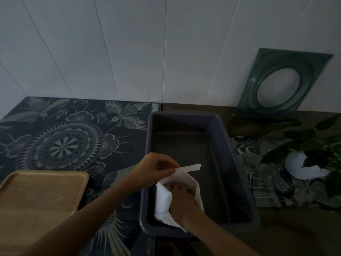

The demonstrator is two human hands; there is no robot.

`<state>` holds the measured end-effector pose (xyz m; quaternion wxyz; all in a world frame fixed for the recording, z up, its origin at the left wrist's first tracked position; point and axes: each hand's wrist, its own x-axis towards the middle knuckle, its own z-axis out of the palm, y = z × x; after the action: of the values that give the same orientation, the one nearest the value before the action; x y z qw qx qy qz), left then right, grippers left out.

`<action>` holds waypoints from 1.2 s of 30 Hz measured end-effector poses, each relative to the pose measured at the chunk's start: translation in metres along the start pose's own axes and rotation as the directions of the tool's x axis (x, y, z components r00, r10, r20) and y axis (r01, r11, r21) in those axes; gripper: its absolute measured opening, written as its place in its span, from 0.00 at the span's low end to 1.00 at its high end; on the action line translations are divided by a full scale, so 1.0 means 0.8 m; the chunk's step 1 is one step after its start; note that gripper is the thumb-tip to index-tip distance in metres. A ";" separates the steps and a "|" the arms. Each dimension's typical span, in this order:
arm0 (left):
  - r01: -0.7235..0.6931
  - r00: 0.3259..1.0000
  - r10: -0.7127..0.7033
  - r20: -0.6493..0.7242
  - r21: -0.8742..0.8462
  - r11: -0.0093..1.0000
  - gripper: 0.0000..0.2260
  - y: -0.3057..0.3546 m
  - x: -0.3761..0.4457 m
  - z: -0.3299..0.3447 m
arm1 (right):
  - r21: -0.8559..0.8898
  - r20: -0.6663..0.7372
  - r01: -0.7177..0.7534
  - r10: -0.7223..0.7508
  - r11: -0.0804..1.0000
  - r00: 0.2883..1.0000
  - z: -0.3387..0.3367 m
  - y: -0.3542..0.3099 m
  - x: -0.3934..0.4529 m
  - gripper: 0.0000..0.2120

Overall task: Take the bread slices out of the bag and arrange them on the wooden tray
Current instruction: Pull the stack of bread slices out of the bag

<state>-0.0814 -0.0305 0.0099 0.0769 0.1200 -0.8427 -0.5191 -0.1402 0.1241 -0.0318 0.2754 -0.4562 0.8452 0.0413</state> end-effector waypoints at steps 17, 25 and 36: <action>0.011 1.000 -0.009 -0.024 0.068 0.998 0.06 0.008 0.000 -0.006 | -0.221 -0.114 0.027 -0.053 0.975 0.992 -0.072 -0.020 -0.067 0.35; 0.044 0.999 -0.044 -0.011 0.008 0.999 0.05 0.010 -0.001 -0.008 | -0.211 -0.258 0.074 -0.129 0.975 0.958 -0.094 -0.013 -0.106 0.28; 0.060 0.998 -0.060 0.004 0.005 0.998 0.06 0.022 -0.014 -0.011 | -0.119 -0.365 0.183 -0.214 0.976 0.906 -0.143 -0.007 -0.155 0.22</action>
<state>-0.0703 -0.0274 0.0296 0.0590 0.1444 -0.8400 -0.5196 -0.1309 0.1769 0.1281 0.0922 -0.5501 0.8290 -0.0404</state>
